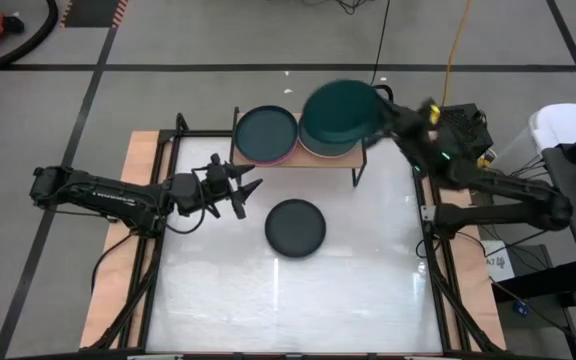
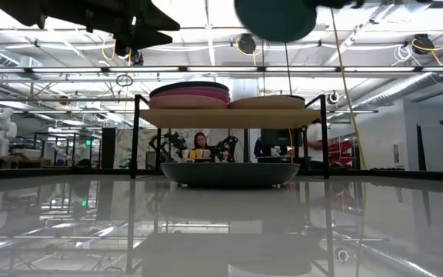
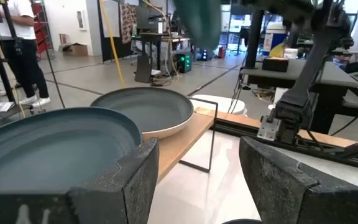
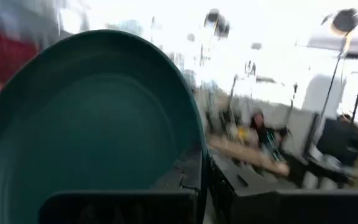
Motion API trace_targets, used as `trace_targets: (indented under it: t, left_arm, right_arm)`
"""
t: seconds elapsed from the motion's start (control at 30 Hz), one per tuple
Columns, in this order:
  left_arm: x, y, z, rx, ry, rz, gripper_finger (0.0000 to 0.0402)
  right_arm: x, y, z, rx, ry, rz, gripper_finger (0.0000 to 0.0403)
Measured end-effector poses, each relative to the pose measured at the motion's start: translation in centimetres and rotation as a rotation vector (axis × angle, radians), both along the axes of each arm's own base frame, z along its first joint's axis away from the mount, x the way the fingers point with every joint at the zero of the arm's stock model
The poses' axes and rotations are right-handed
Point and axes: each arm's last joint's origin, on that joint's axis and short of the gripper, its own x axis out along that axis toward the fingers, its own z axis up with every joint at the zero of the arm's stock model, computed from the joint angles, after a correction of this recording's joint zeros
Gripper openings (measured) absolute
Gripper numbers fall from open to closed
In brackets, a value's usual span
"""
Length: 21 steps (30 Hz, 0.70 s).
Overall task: Place and stack plates onto a shelf
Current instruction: Stack the green plate on top of the black plate on the shelf
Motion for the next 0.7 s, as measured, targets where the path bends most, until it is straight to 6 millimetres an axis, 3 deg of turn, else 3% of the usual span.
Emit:
trace_targets:
  t: [0.27, 0.47, 0.7]
  left_arm:
    - [0.0, 0.1, -0.3, -0.012, 0.025, 0.006, 0.0228]
    - [0.0, 0.1, -0.4, -0.008, 0.035, 0.005, 0.0228]
    - [0.0, 0.2, -0.5, -0.008, 0.048, 0.010, 0.0228]
  right_arm:
    - [3.4, -6.1, 1.9, 0.264, 0.460, -0.131, 0.0000]
    - [3.5, -9.5, 2.0, 0.474, 0.458, 0.002, 0.0000]
    - [2.9, -12.6, -0.5, 0.672, 0.492, 0.050, 0.0000]
